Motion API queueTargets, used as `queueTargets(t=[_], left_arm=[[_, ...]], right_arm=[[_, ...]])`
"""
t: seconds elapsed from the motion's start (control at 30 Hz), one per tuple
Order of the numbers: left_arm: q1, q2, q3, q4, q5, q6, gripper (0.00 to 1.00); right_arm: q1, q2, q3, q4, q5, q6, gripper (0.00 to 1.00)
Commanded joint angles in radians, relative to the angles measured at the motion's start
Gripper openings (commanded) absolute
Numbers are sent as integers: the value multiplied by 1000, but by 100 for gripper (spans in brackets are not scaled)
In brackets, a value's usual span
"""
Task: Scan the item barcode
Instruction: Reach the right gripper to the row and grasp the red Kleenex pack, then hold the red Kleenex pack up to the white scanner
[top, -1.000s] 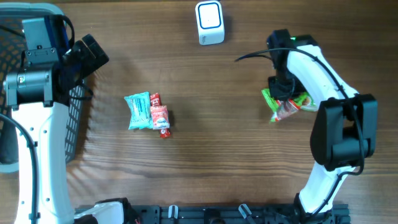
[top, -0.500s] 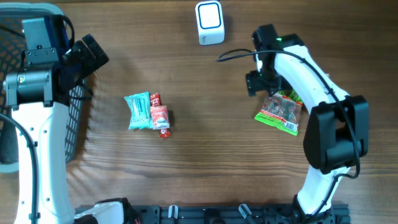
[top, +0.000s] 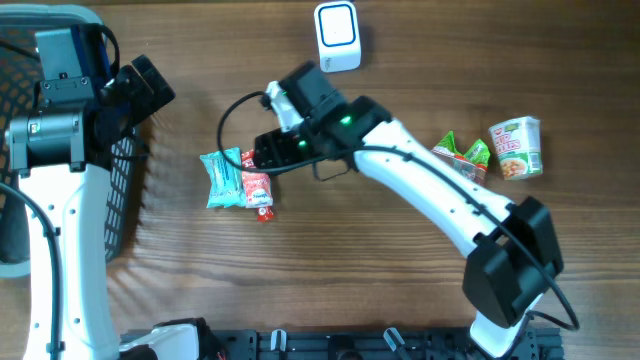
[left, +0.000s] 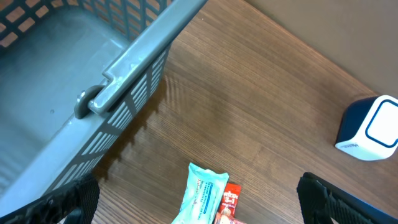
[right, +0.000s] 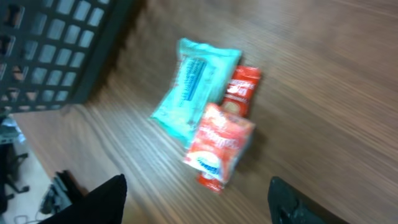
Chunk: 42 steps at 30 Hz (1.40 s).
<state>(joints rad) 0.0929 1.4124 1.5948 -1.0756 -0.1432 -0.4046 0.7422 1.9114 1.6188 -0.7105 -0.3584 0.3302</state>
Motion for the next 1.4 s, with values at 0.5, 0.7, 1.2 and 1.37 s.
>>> queueTargets(t=[0.5, 0.7, 1.2, 1.37], left_arm=[[6, -8, 9, 2, 1, 8, 100], [6, -8, 9, 2, 1, 8, 100], [6, -8, 9, 2, 1, 8, 100], [6, -8, 9, 2, 1, 8, 100]], right_arm=[[-47, 260, -121, 205, -293, 125, 45], [-46, 260, -251, 442, -384, 195, 30], [-113, 200, -252, 454, -560, 71, 4], [-270, 91, -252, 327, -1035, -120, 4]])
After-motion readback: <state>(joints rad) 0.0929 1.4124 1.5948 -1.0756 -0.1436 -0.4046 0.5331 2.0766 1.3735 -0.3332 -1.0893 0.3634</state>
